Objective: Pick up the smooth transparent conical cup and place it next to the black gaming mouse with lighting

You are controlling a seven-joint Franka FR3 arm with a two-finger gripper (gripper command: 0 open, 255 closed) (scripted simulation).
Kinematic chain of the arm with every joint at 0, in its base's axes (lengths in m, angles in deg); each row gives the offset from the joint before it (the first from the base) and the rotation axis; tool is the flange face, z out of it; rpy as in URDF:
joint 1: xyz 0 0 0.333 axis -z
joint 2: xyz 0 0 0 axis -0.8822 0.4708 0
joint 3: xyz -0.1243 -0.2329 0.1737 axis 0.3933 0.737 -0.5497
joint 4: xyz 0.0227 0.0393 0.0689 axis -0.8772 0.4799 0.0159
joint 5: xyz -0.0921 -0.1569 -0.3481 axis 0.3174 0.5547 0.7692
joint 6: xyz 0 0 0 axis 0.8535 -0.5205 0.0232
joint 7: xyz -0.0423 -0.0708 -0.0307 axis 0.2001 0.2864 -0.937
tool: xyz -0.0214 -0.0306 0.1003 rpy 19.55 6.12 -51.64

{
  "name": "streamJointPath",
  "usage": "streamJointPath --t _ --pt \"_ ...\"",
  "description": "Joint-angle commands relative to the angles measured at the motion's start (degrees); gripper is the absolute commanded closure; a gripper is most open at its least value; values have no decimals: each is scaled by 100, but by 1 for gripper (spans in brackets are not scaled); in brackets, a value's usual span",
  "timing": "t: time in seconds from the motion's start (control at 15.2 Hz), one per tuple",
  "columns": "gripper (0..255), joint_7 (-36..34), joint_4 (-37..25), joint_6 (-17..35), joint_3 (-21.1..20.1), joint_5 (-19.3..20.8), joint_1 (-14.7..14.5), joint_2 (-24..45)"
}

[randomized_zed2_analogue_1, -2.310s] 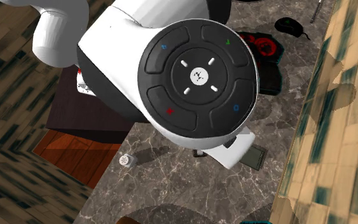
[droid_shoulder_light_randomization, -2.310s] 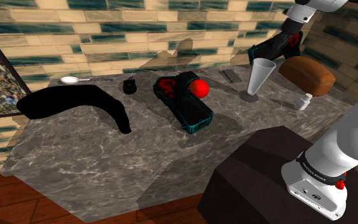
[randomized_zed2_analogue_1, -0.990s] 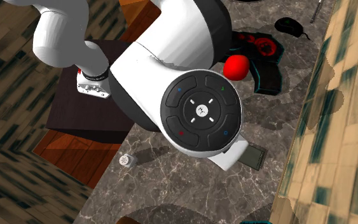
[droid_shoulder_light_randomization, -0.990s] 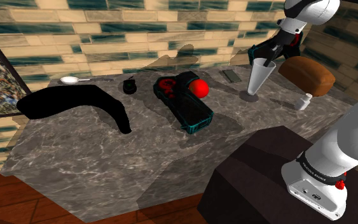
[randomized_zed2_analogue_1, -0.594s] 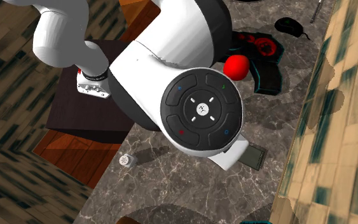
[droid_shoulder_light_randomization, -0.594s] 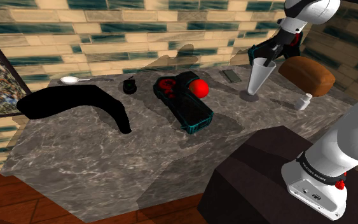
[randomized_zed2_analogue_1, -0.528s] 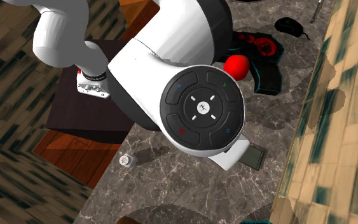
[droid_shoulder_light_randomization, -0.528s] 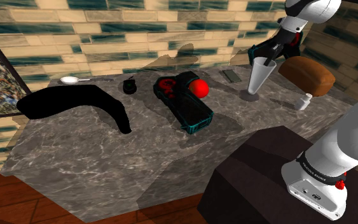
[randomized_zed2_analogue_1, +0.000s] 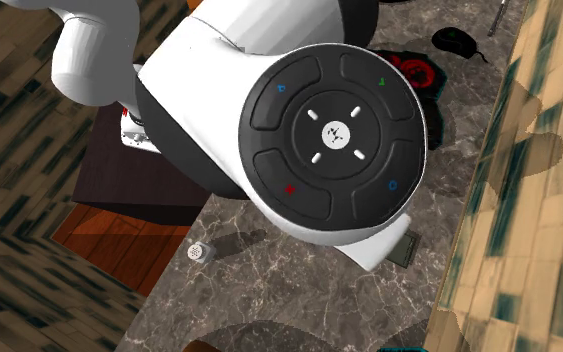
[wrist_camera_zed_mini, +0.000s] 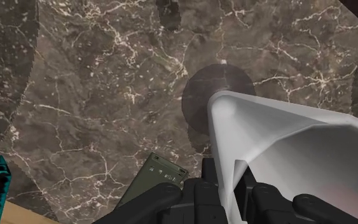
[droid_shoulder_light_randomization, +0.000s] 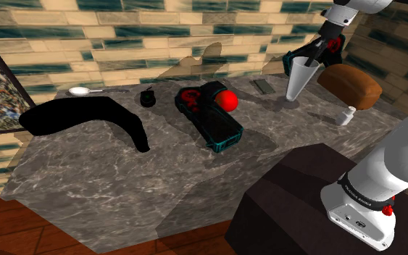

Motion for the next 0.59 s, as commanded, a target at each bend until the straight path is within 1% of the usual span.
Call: streamJointPath --t 0.0,0.53 --pt "255 -64 -122 -166 -27 40 -1 -62" --pt "255 -214 -626 -764 -90 125 -3 -191"
